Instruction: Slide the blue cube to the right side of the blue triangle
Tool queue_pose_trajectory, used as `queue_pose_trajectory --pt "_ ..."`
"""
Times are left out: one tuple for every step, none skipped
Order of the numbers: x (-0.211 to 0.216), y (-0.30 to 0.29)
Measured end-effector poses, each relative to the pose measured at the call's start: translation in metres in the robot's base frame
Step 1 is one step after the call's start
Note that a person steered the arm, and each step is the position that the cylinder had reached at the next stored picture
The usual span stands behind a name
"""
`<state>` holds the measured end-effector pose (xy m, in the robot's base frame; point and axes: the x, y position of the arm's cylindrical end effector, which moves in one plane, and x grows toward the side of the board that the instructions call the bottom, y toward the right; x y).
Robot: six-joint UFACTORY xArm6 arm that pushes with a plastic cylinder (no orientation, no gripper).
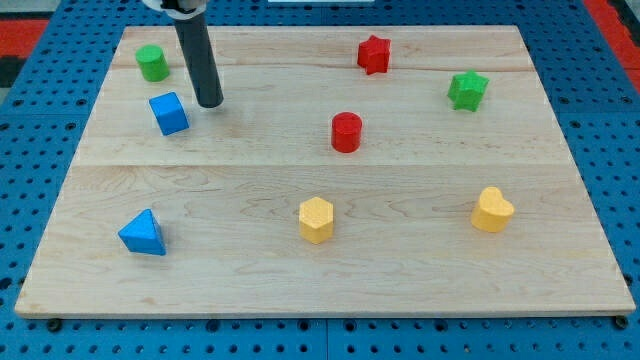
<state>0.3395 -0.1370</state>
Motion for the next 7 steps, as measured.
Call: queue_pose_trajectory --pt "-0.004 0.0" --pt "-0.01 0.009" --pt "-0.026 0.01" --pt "-0.026 0.009" --pt "-0.025 -0.002" --pt "-0.025 0.004" --pt "-0.035 0.005"
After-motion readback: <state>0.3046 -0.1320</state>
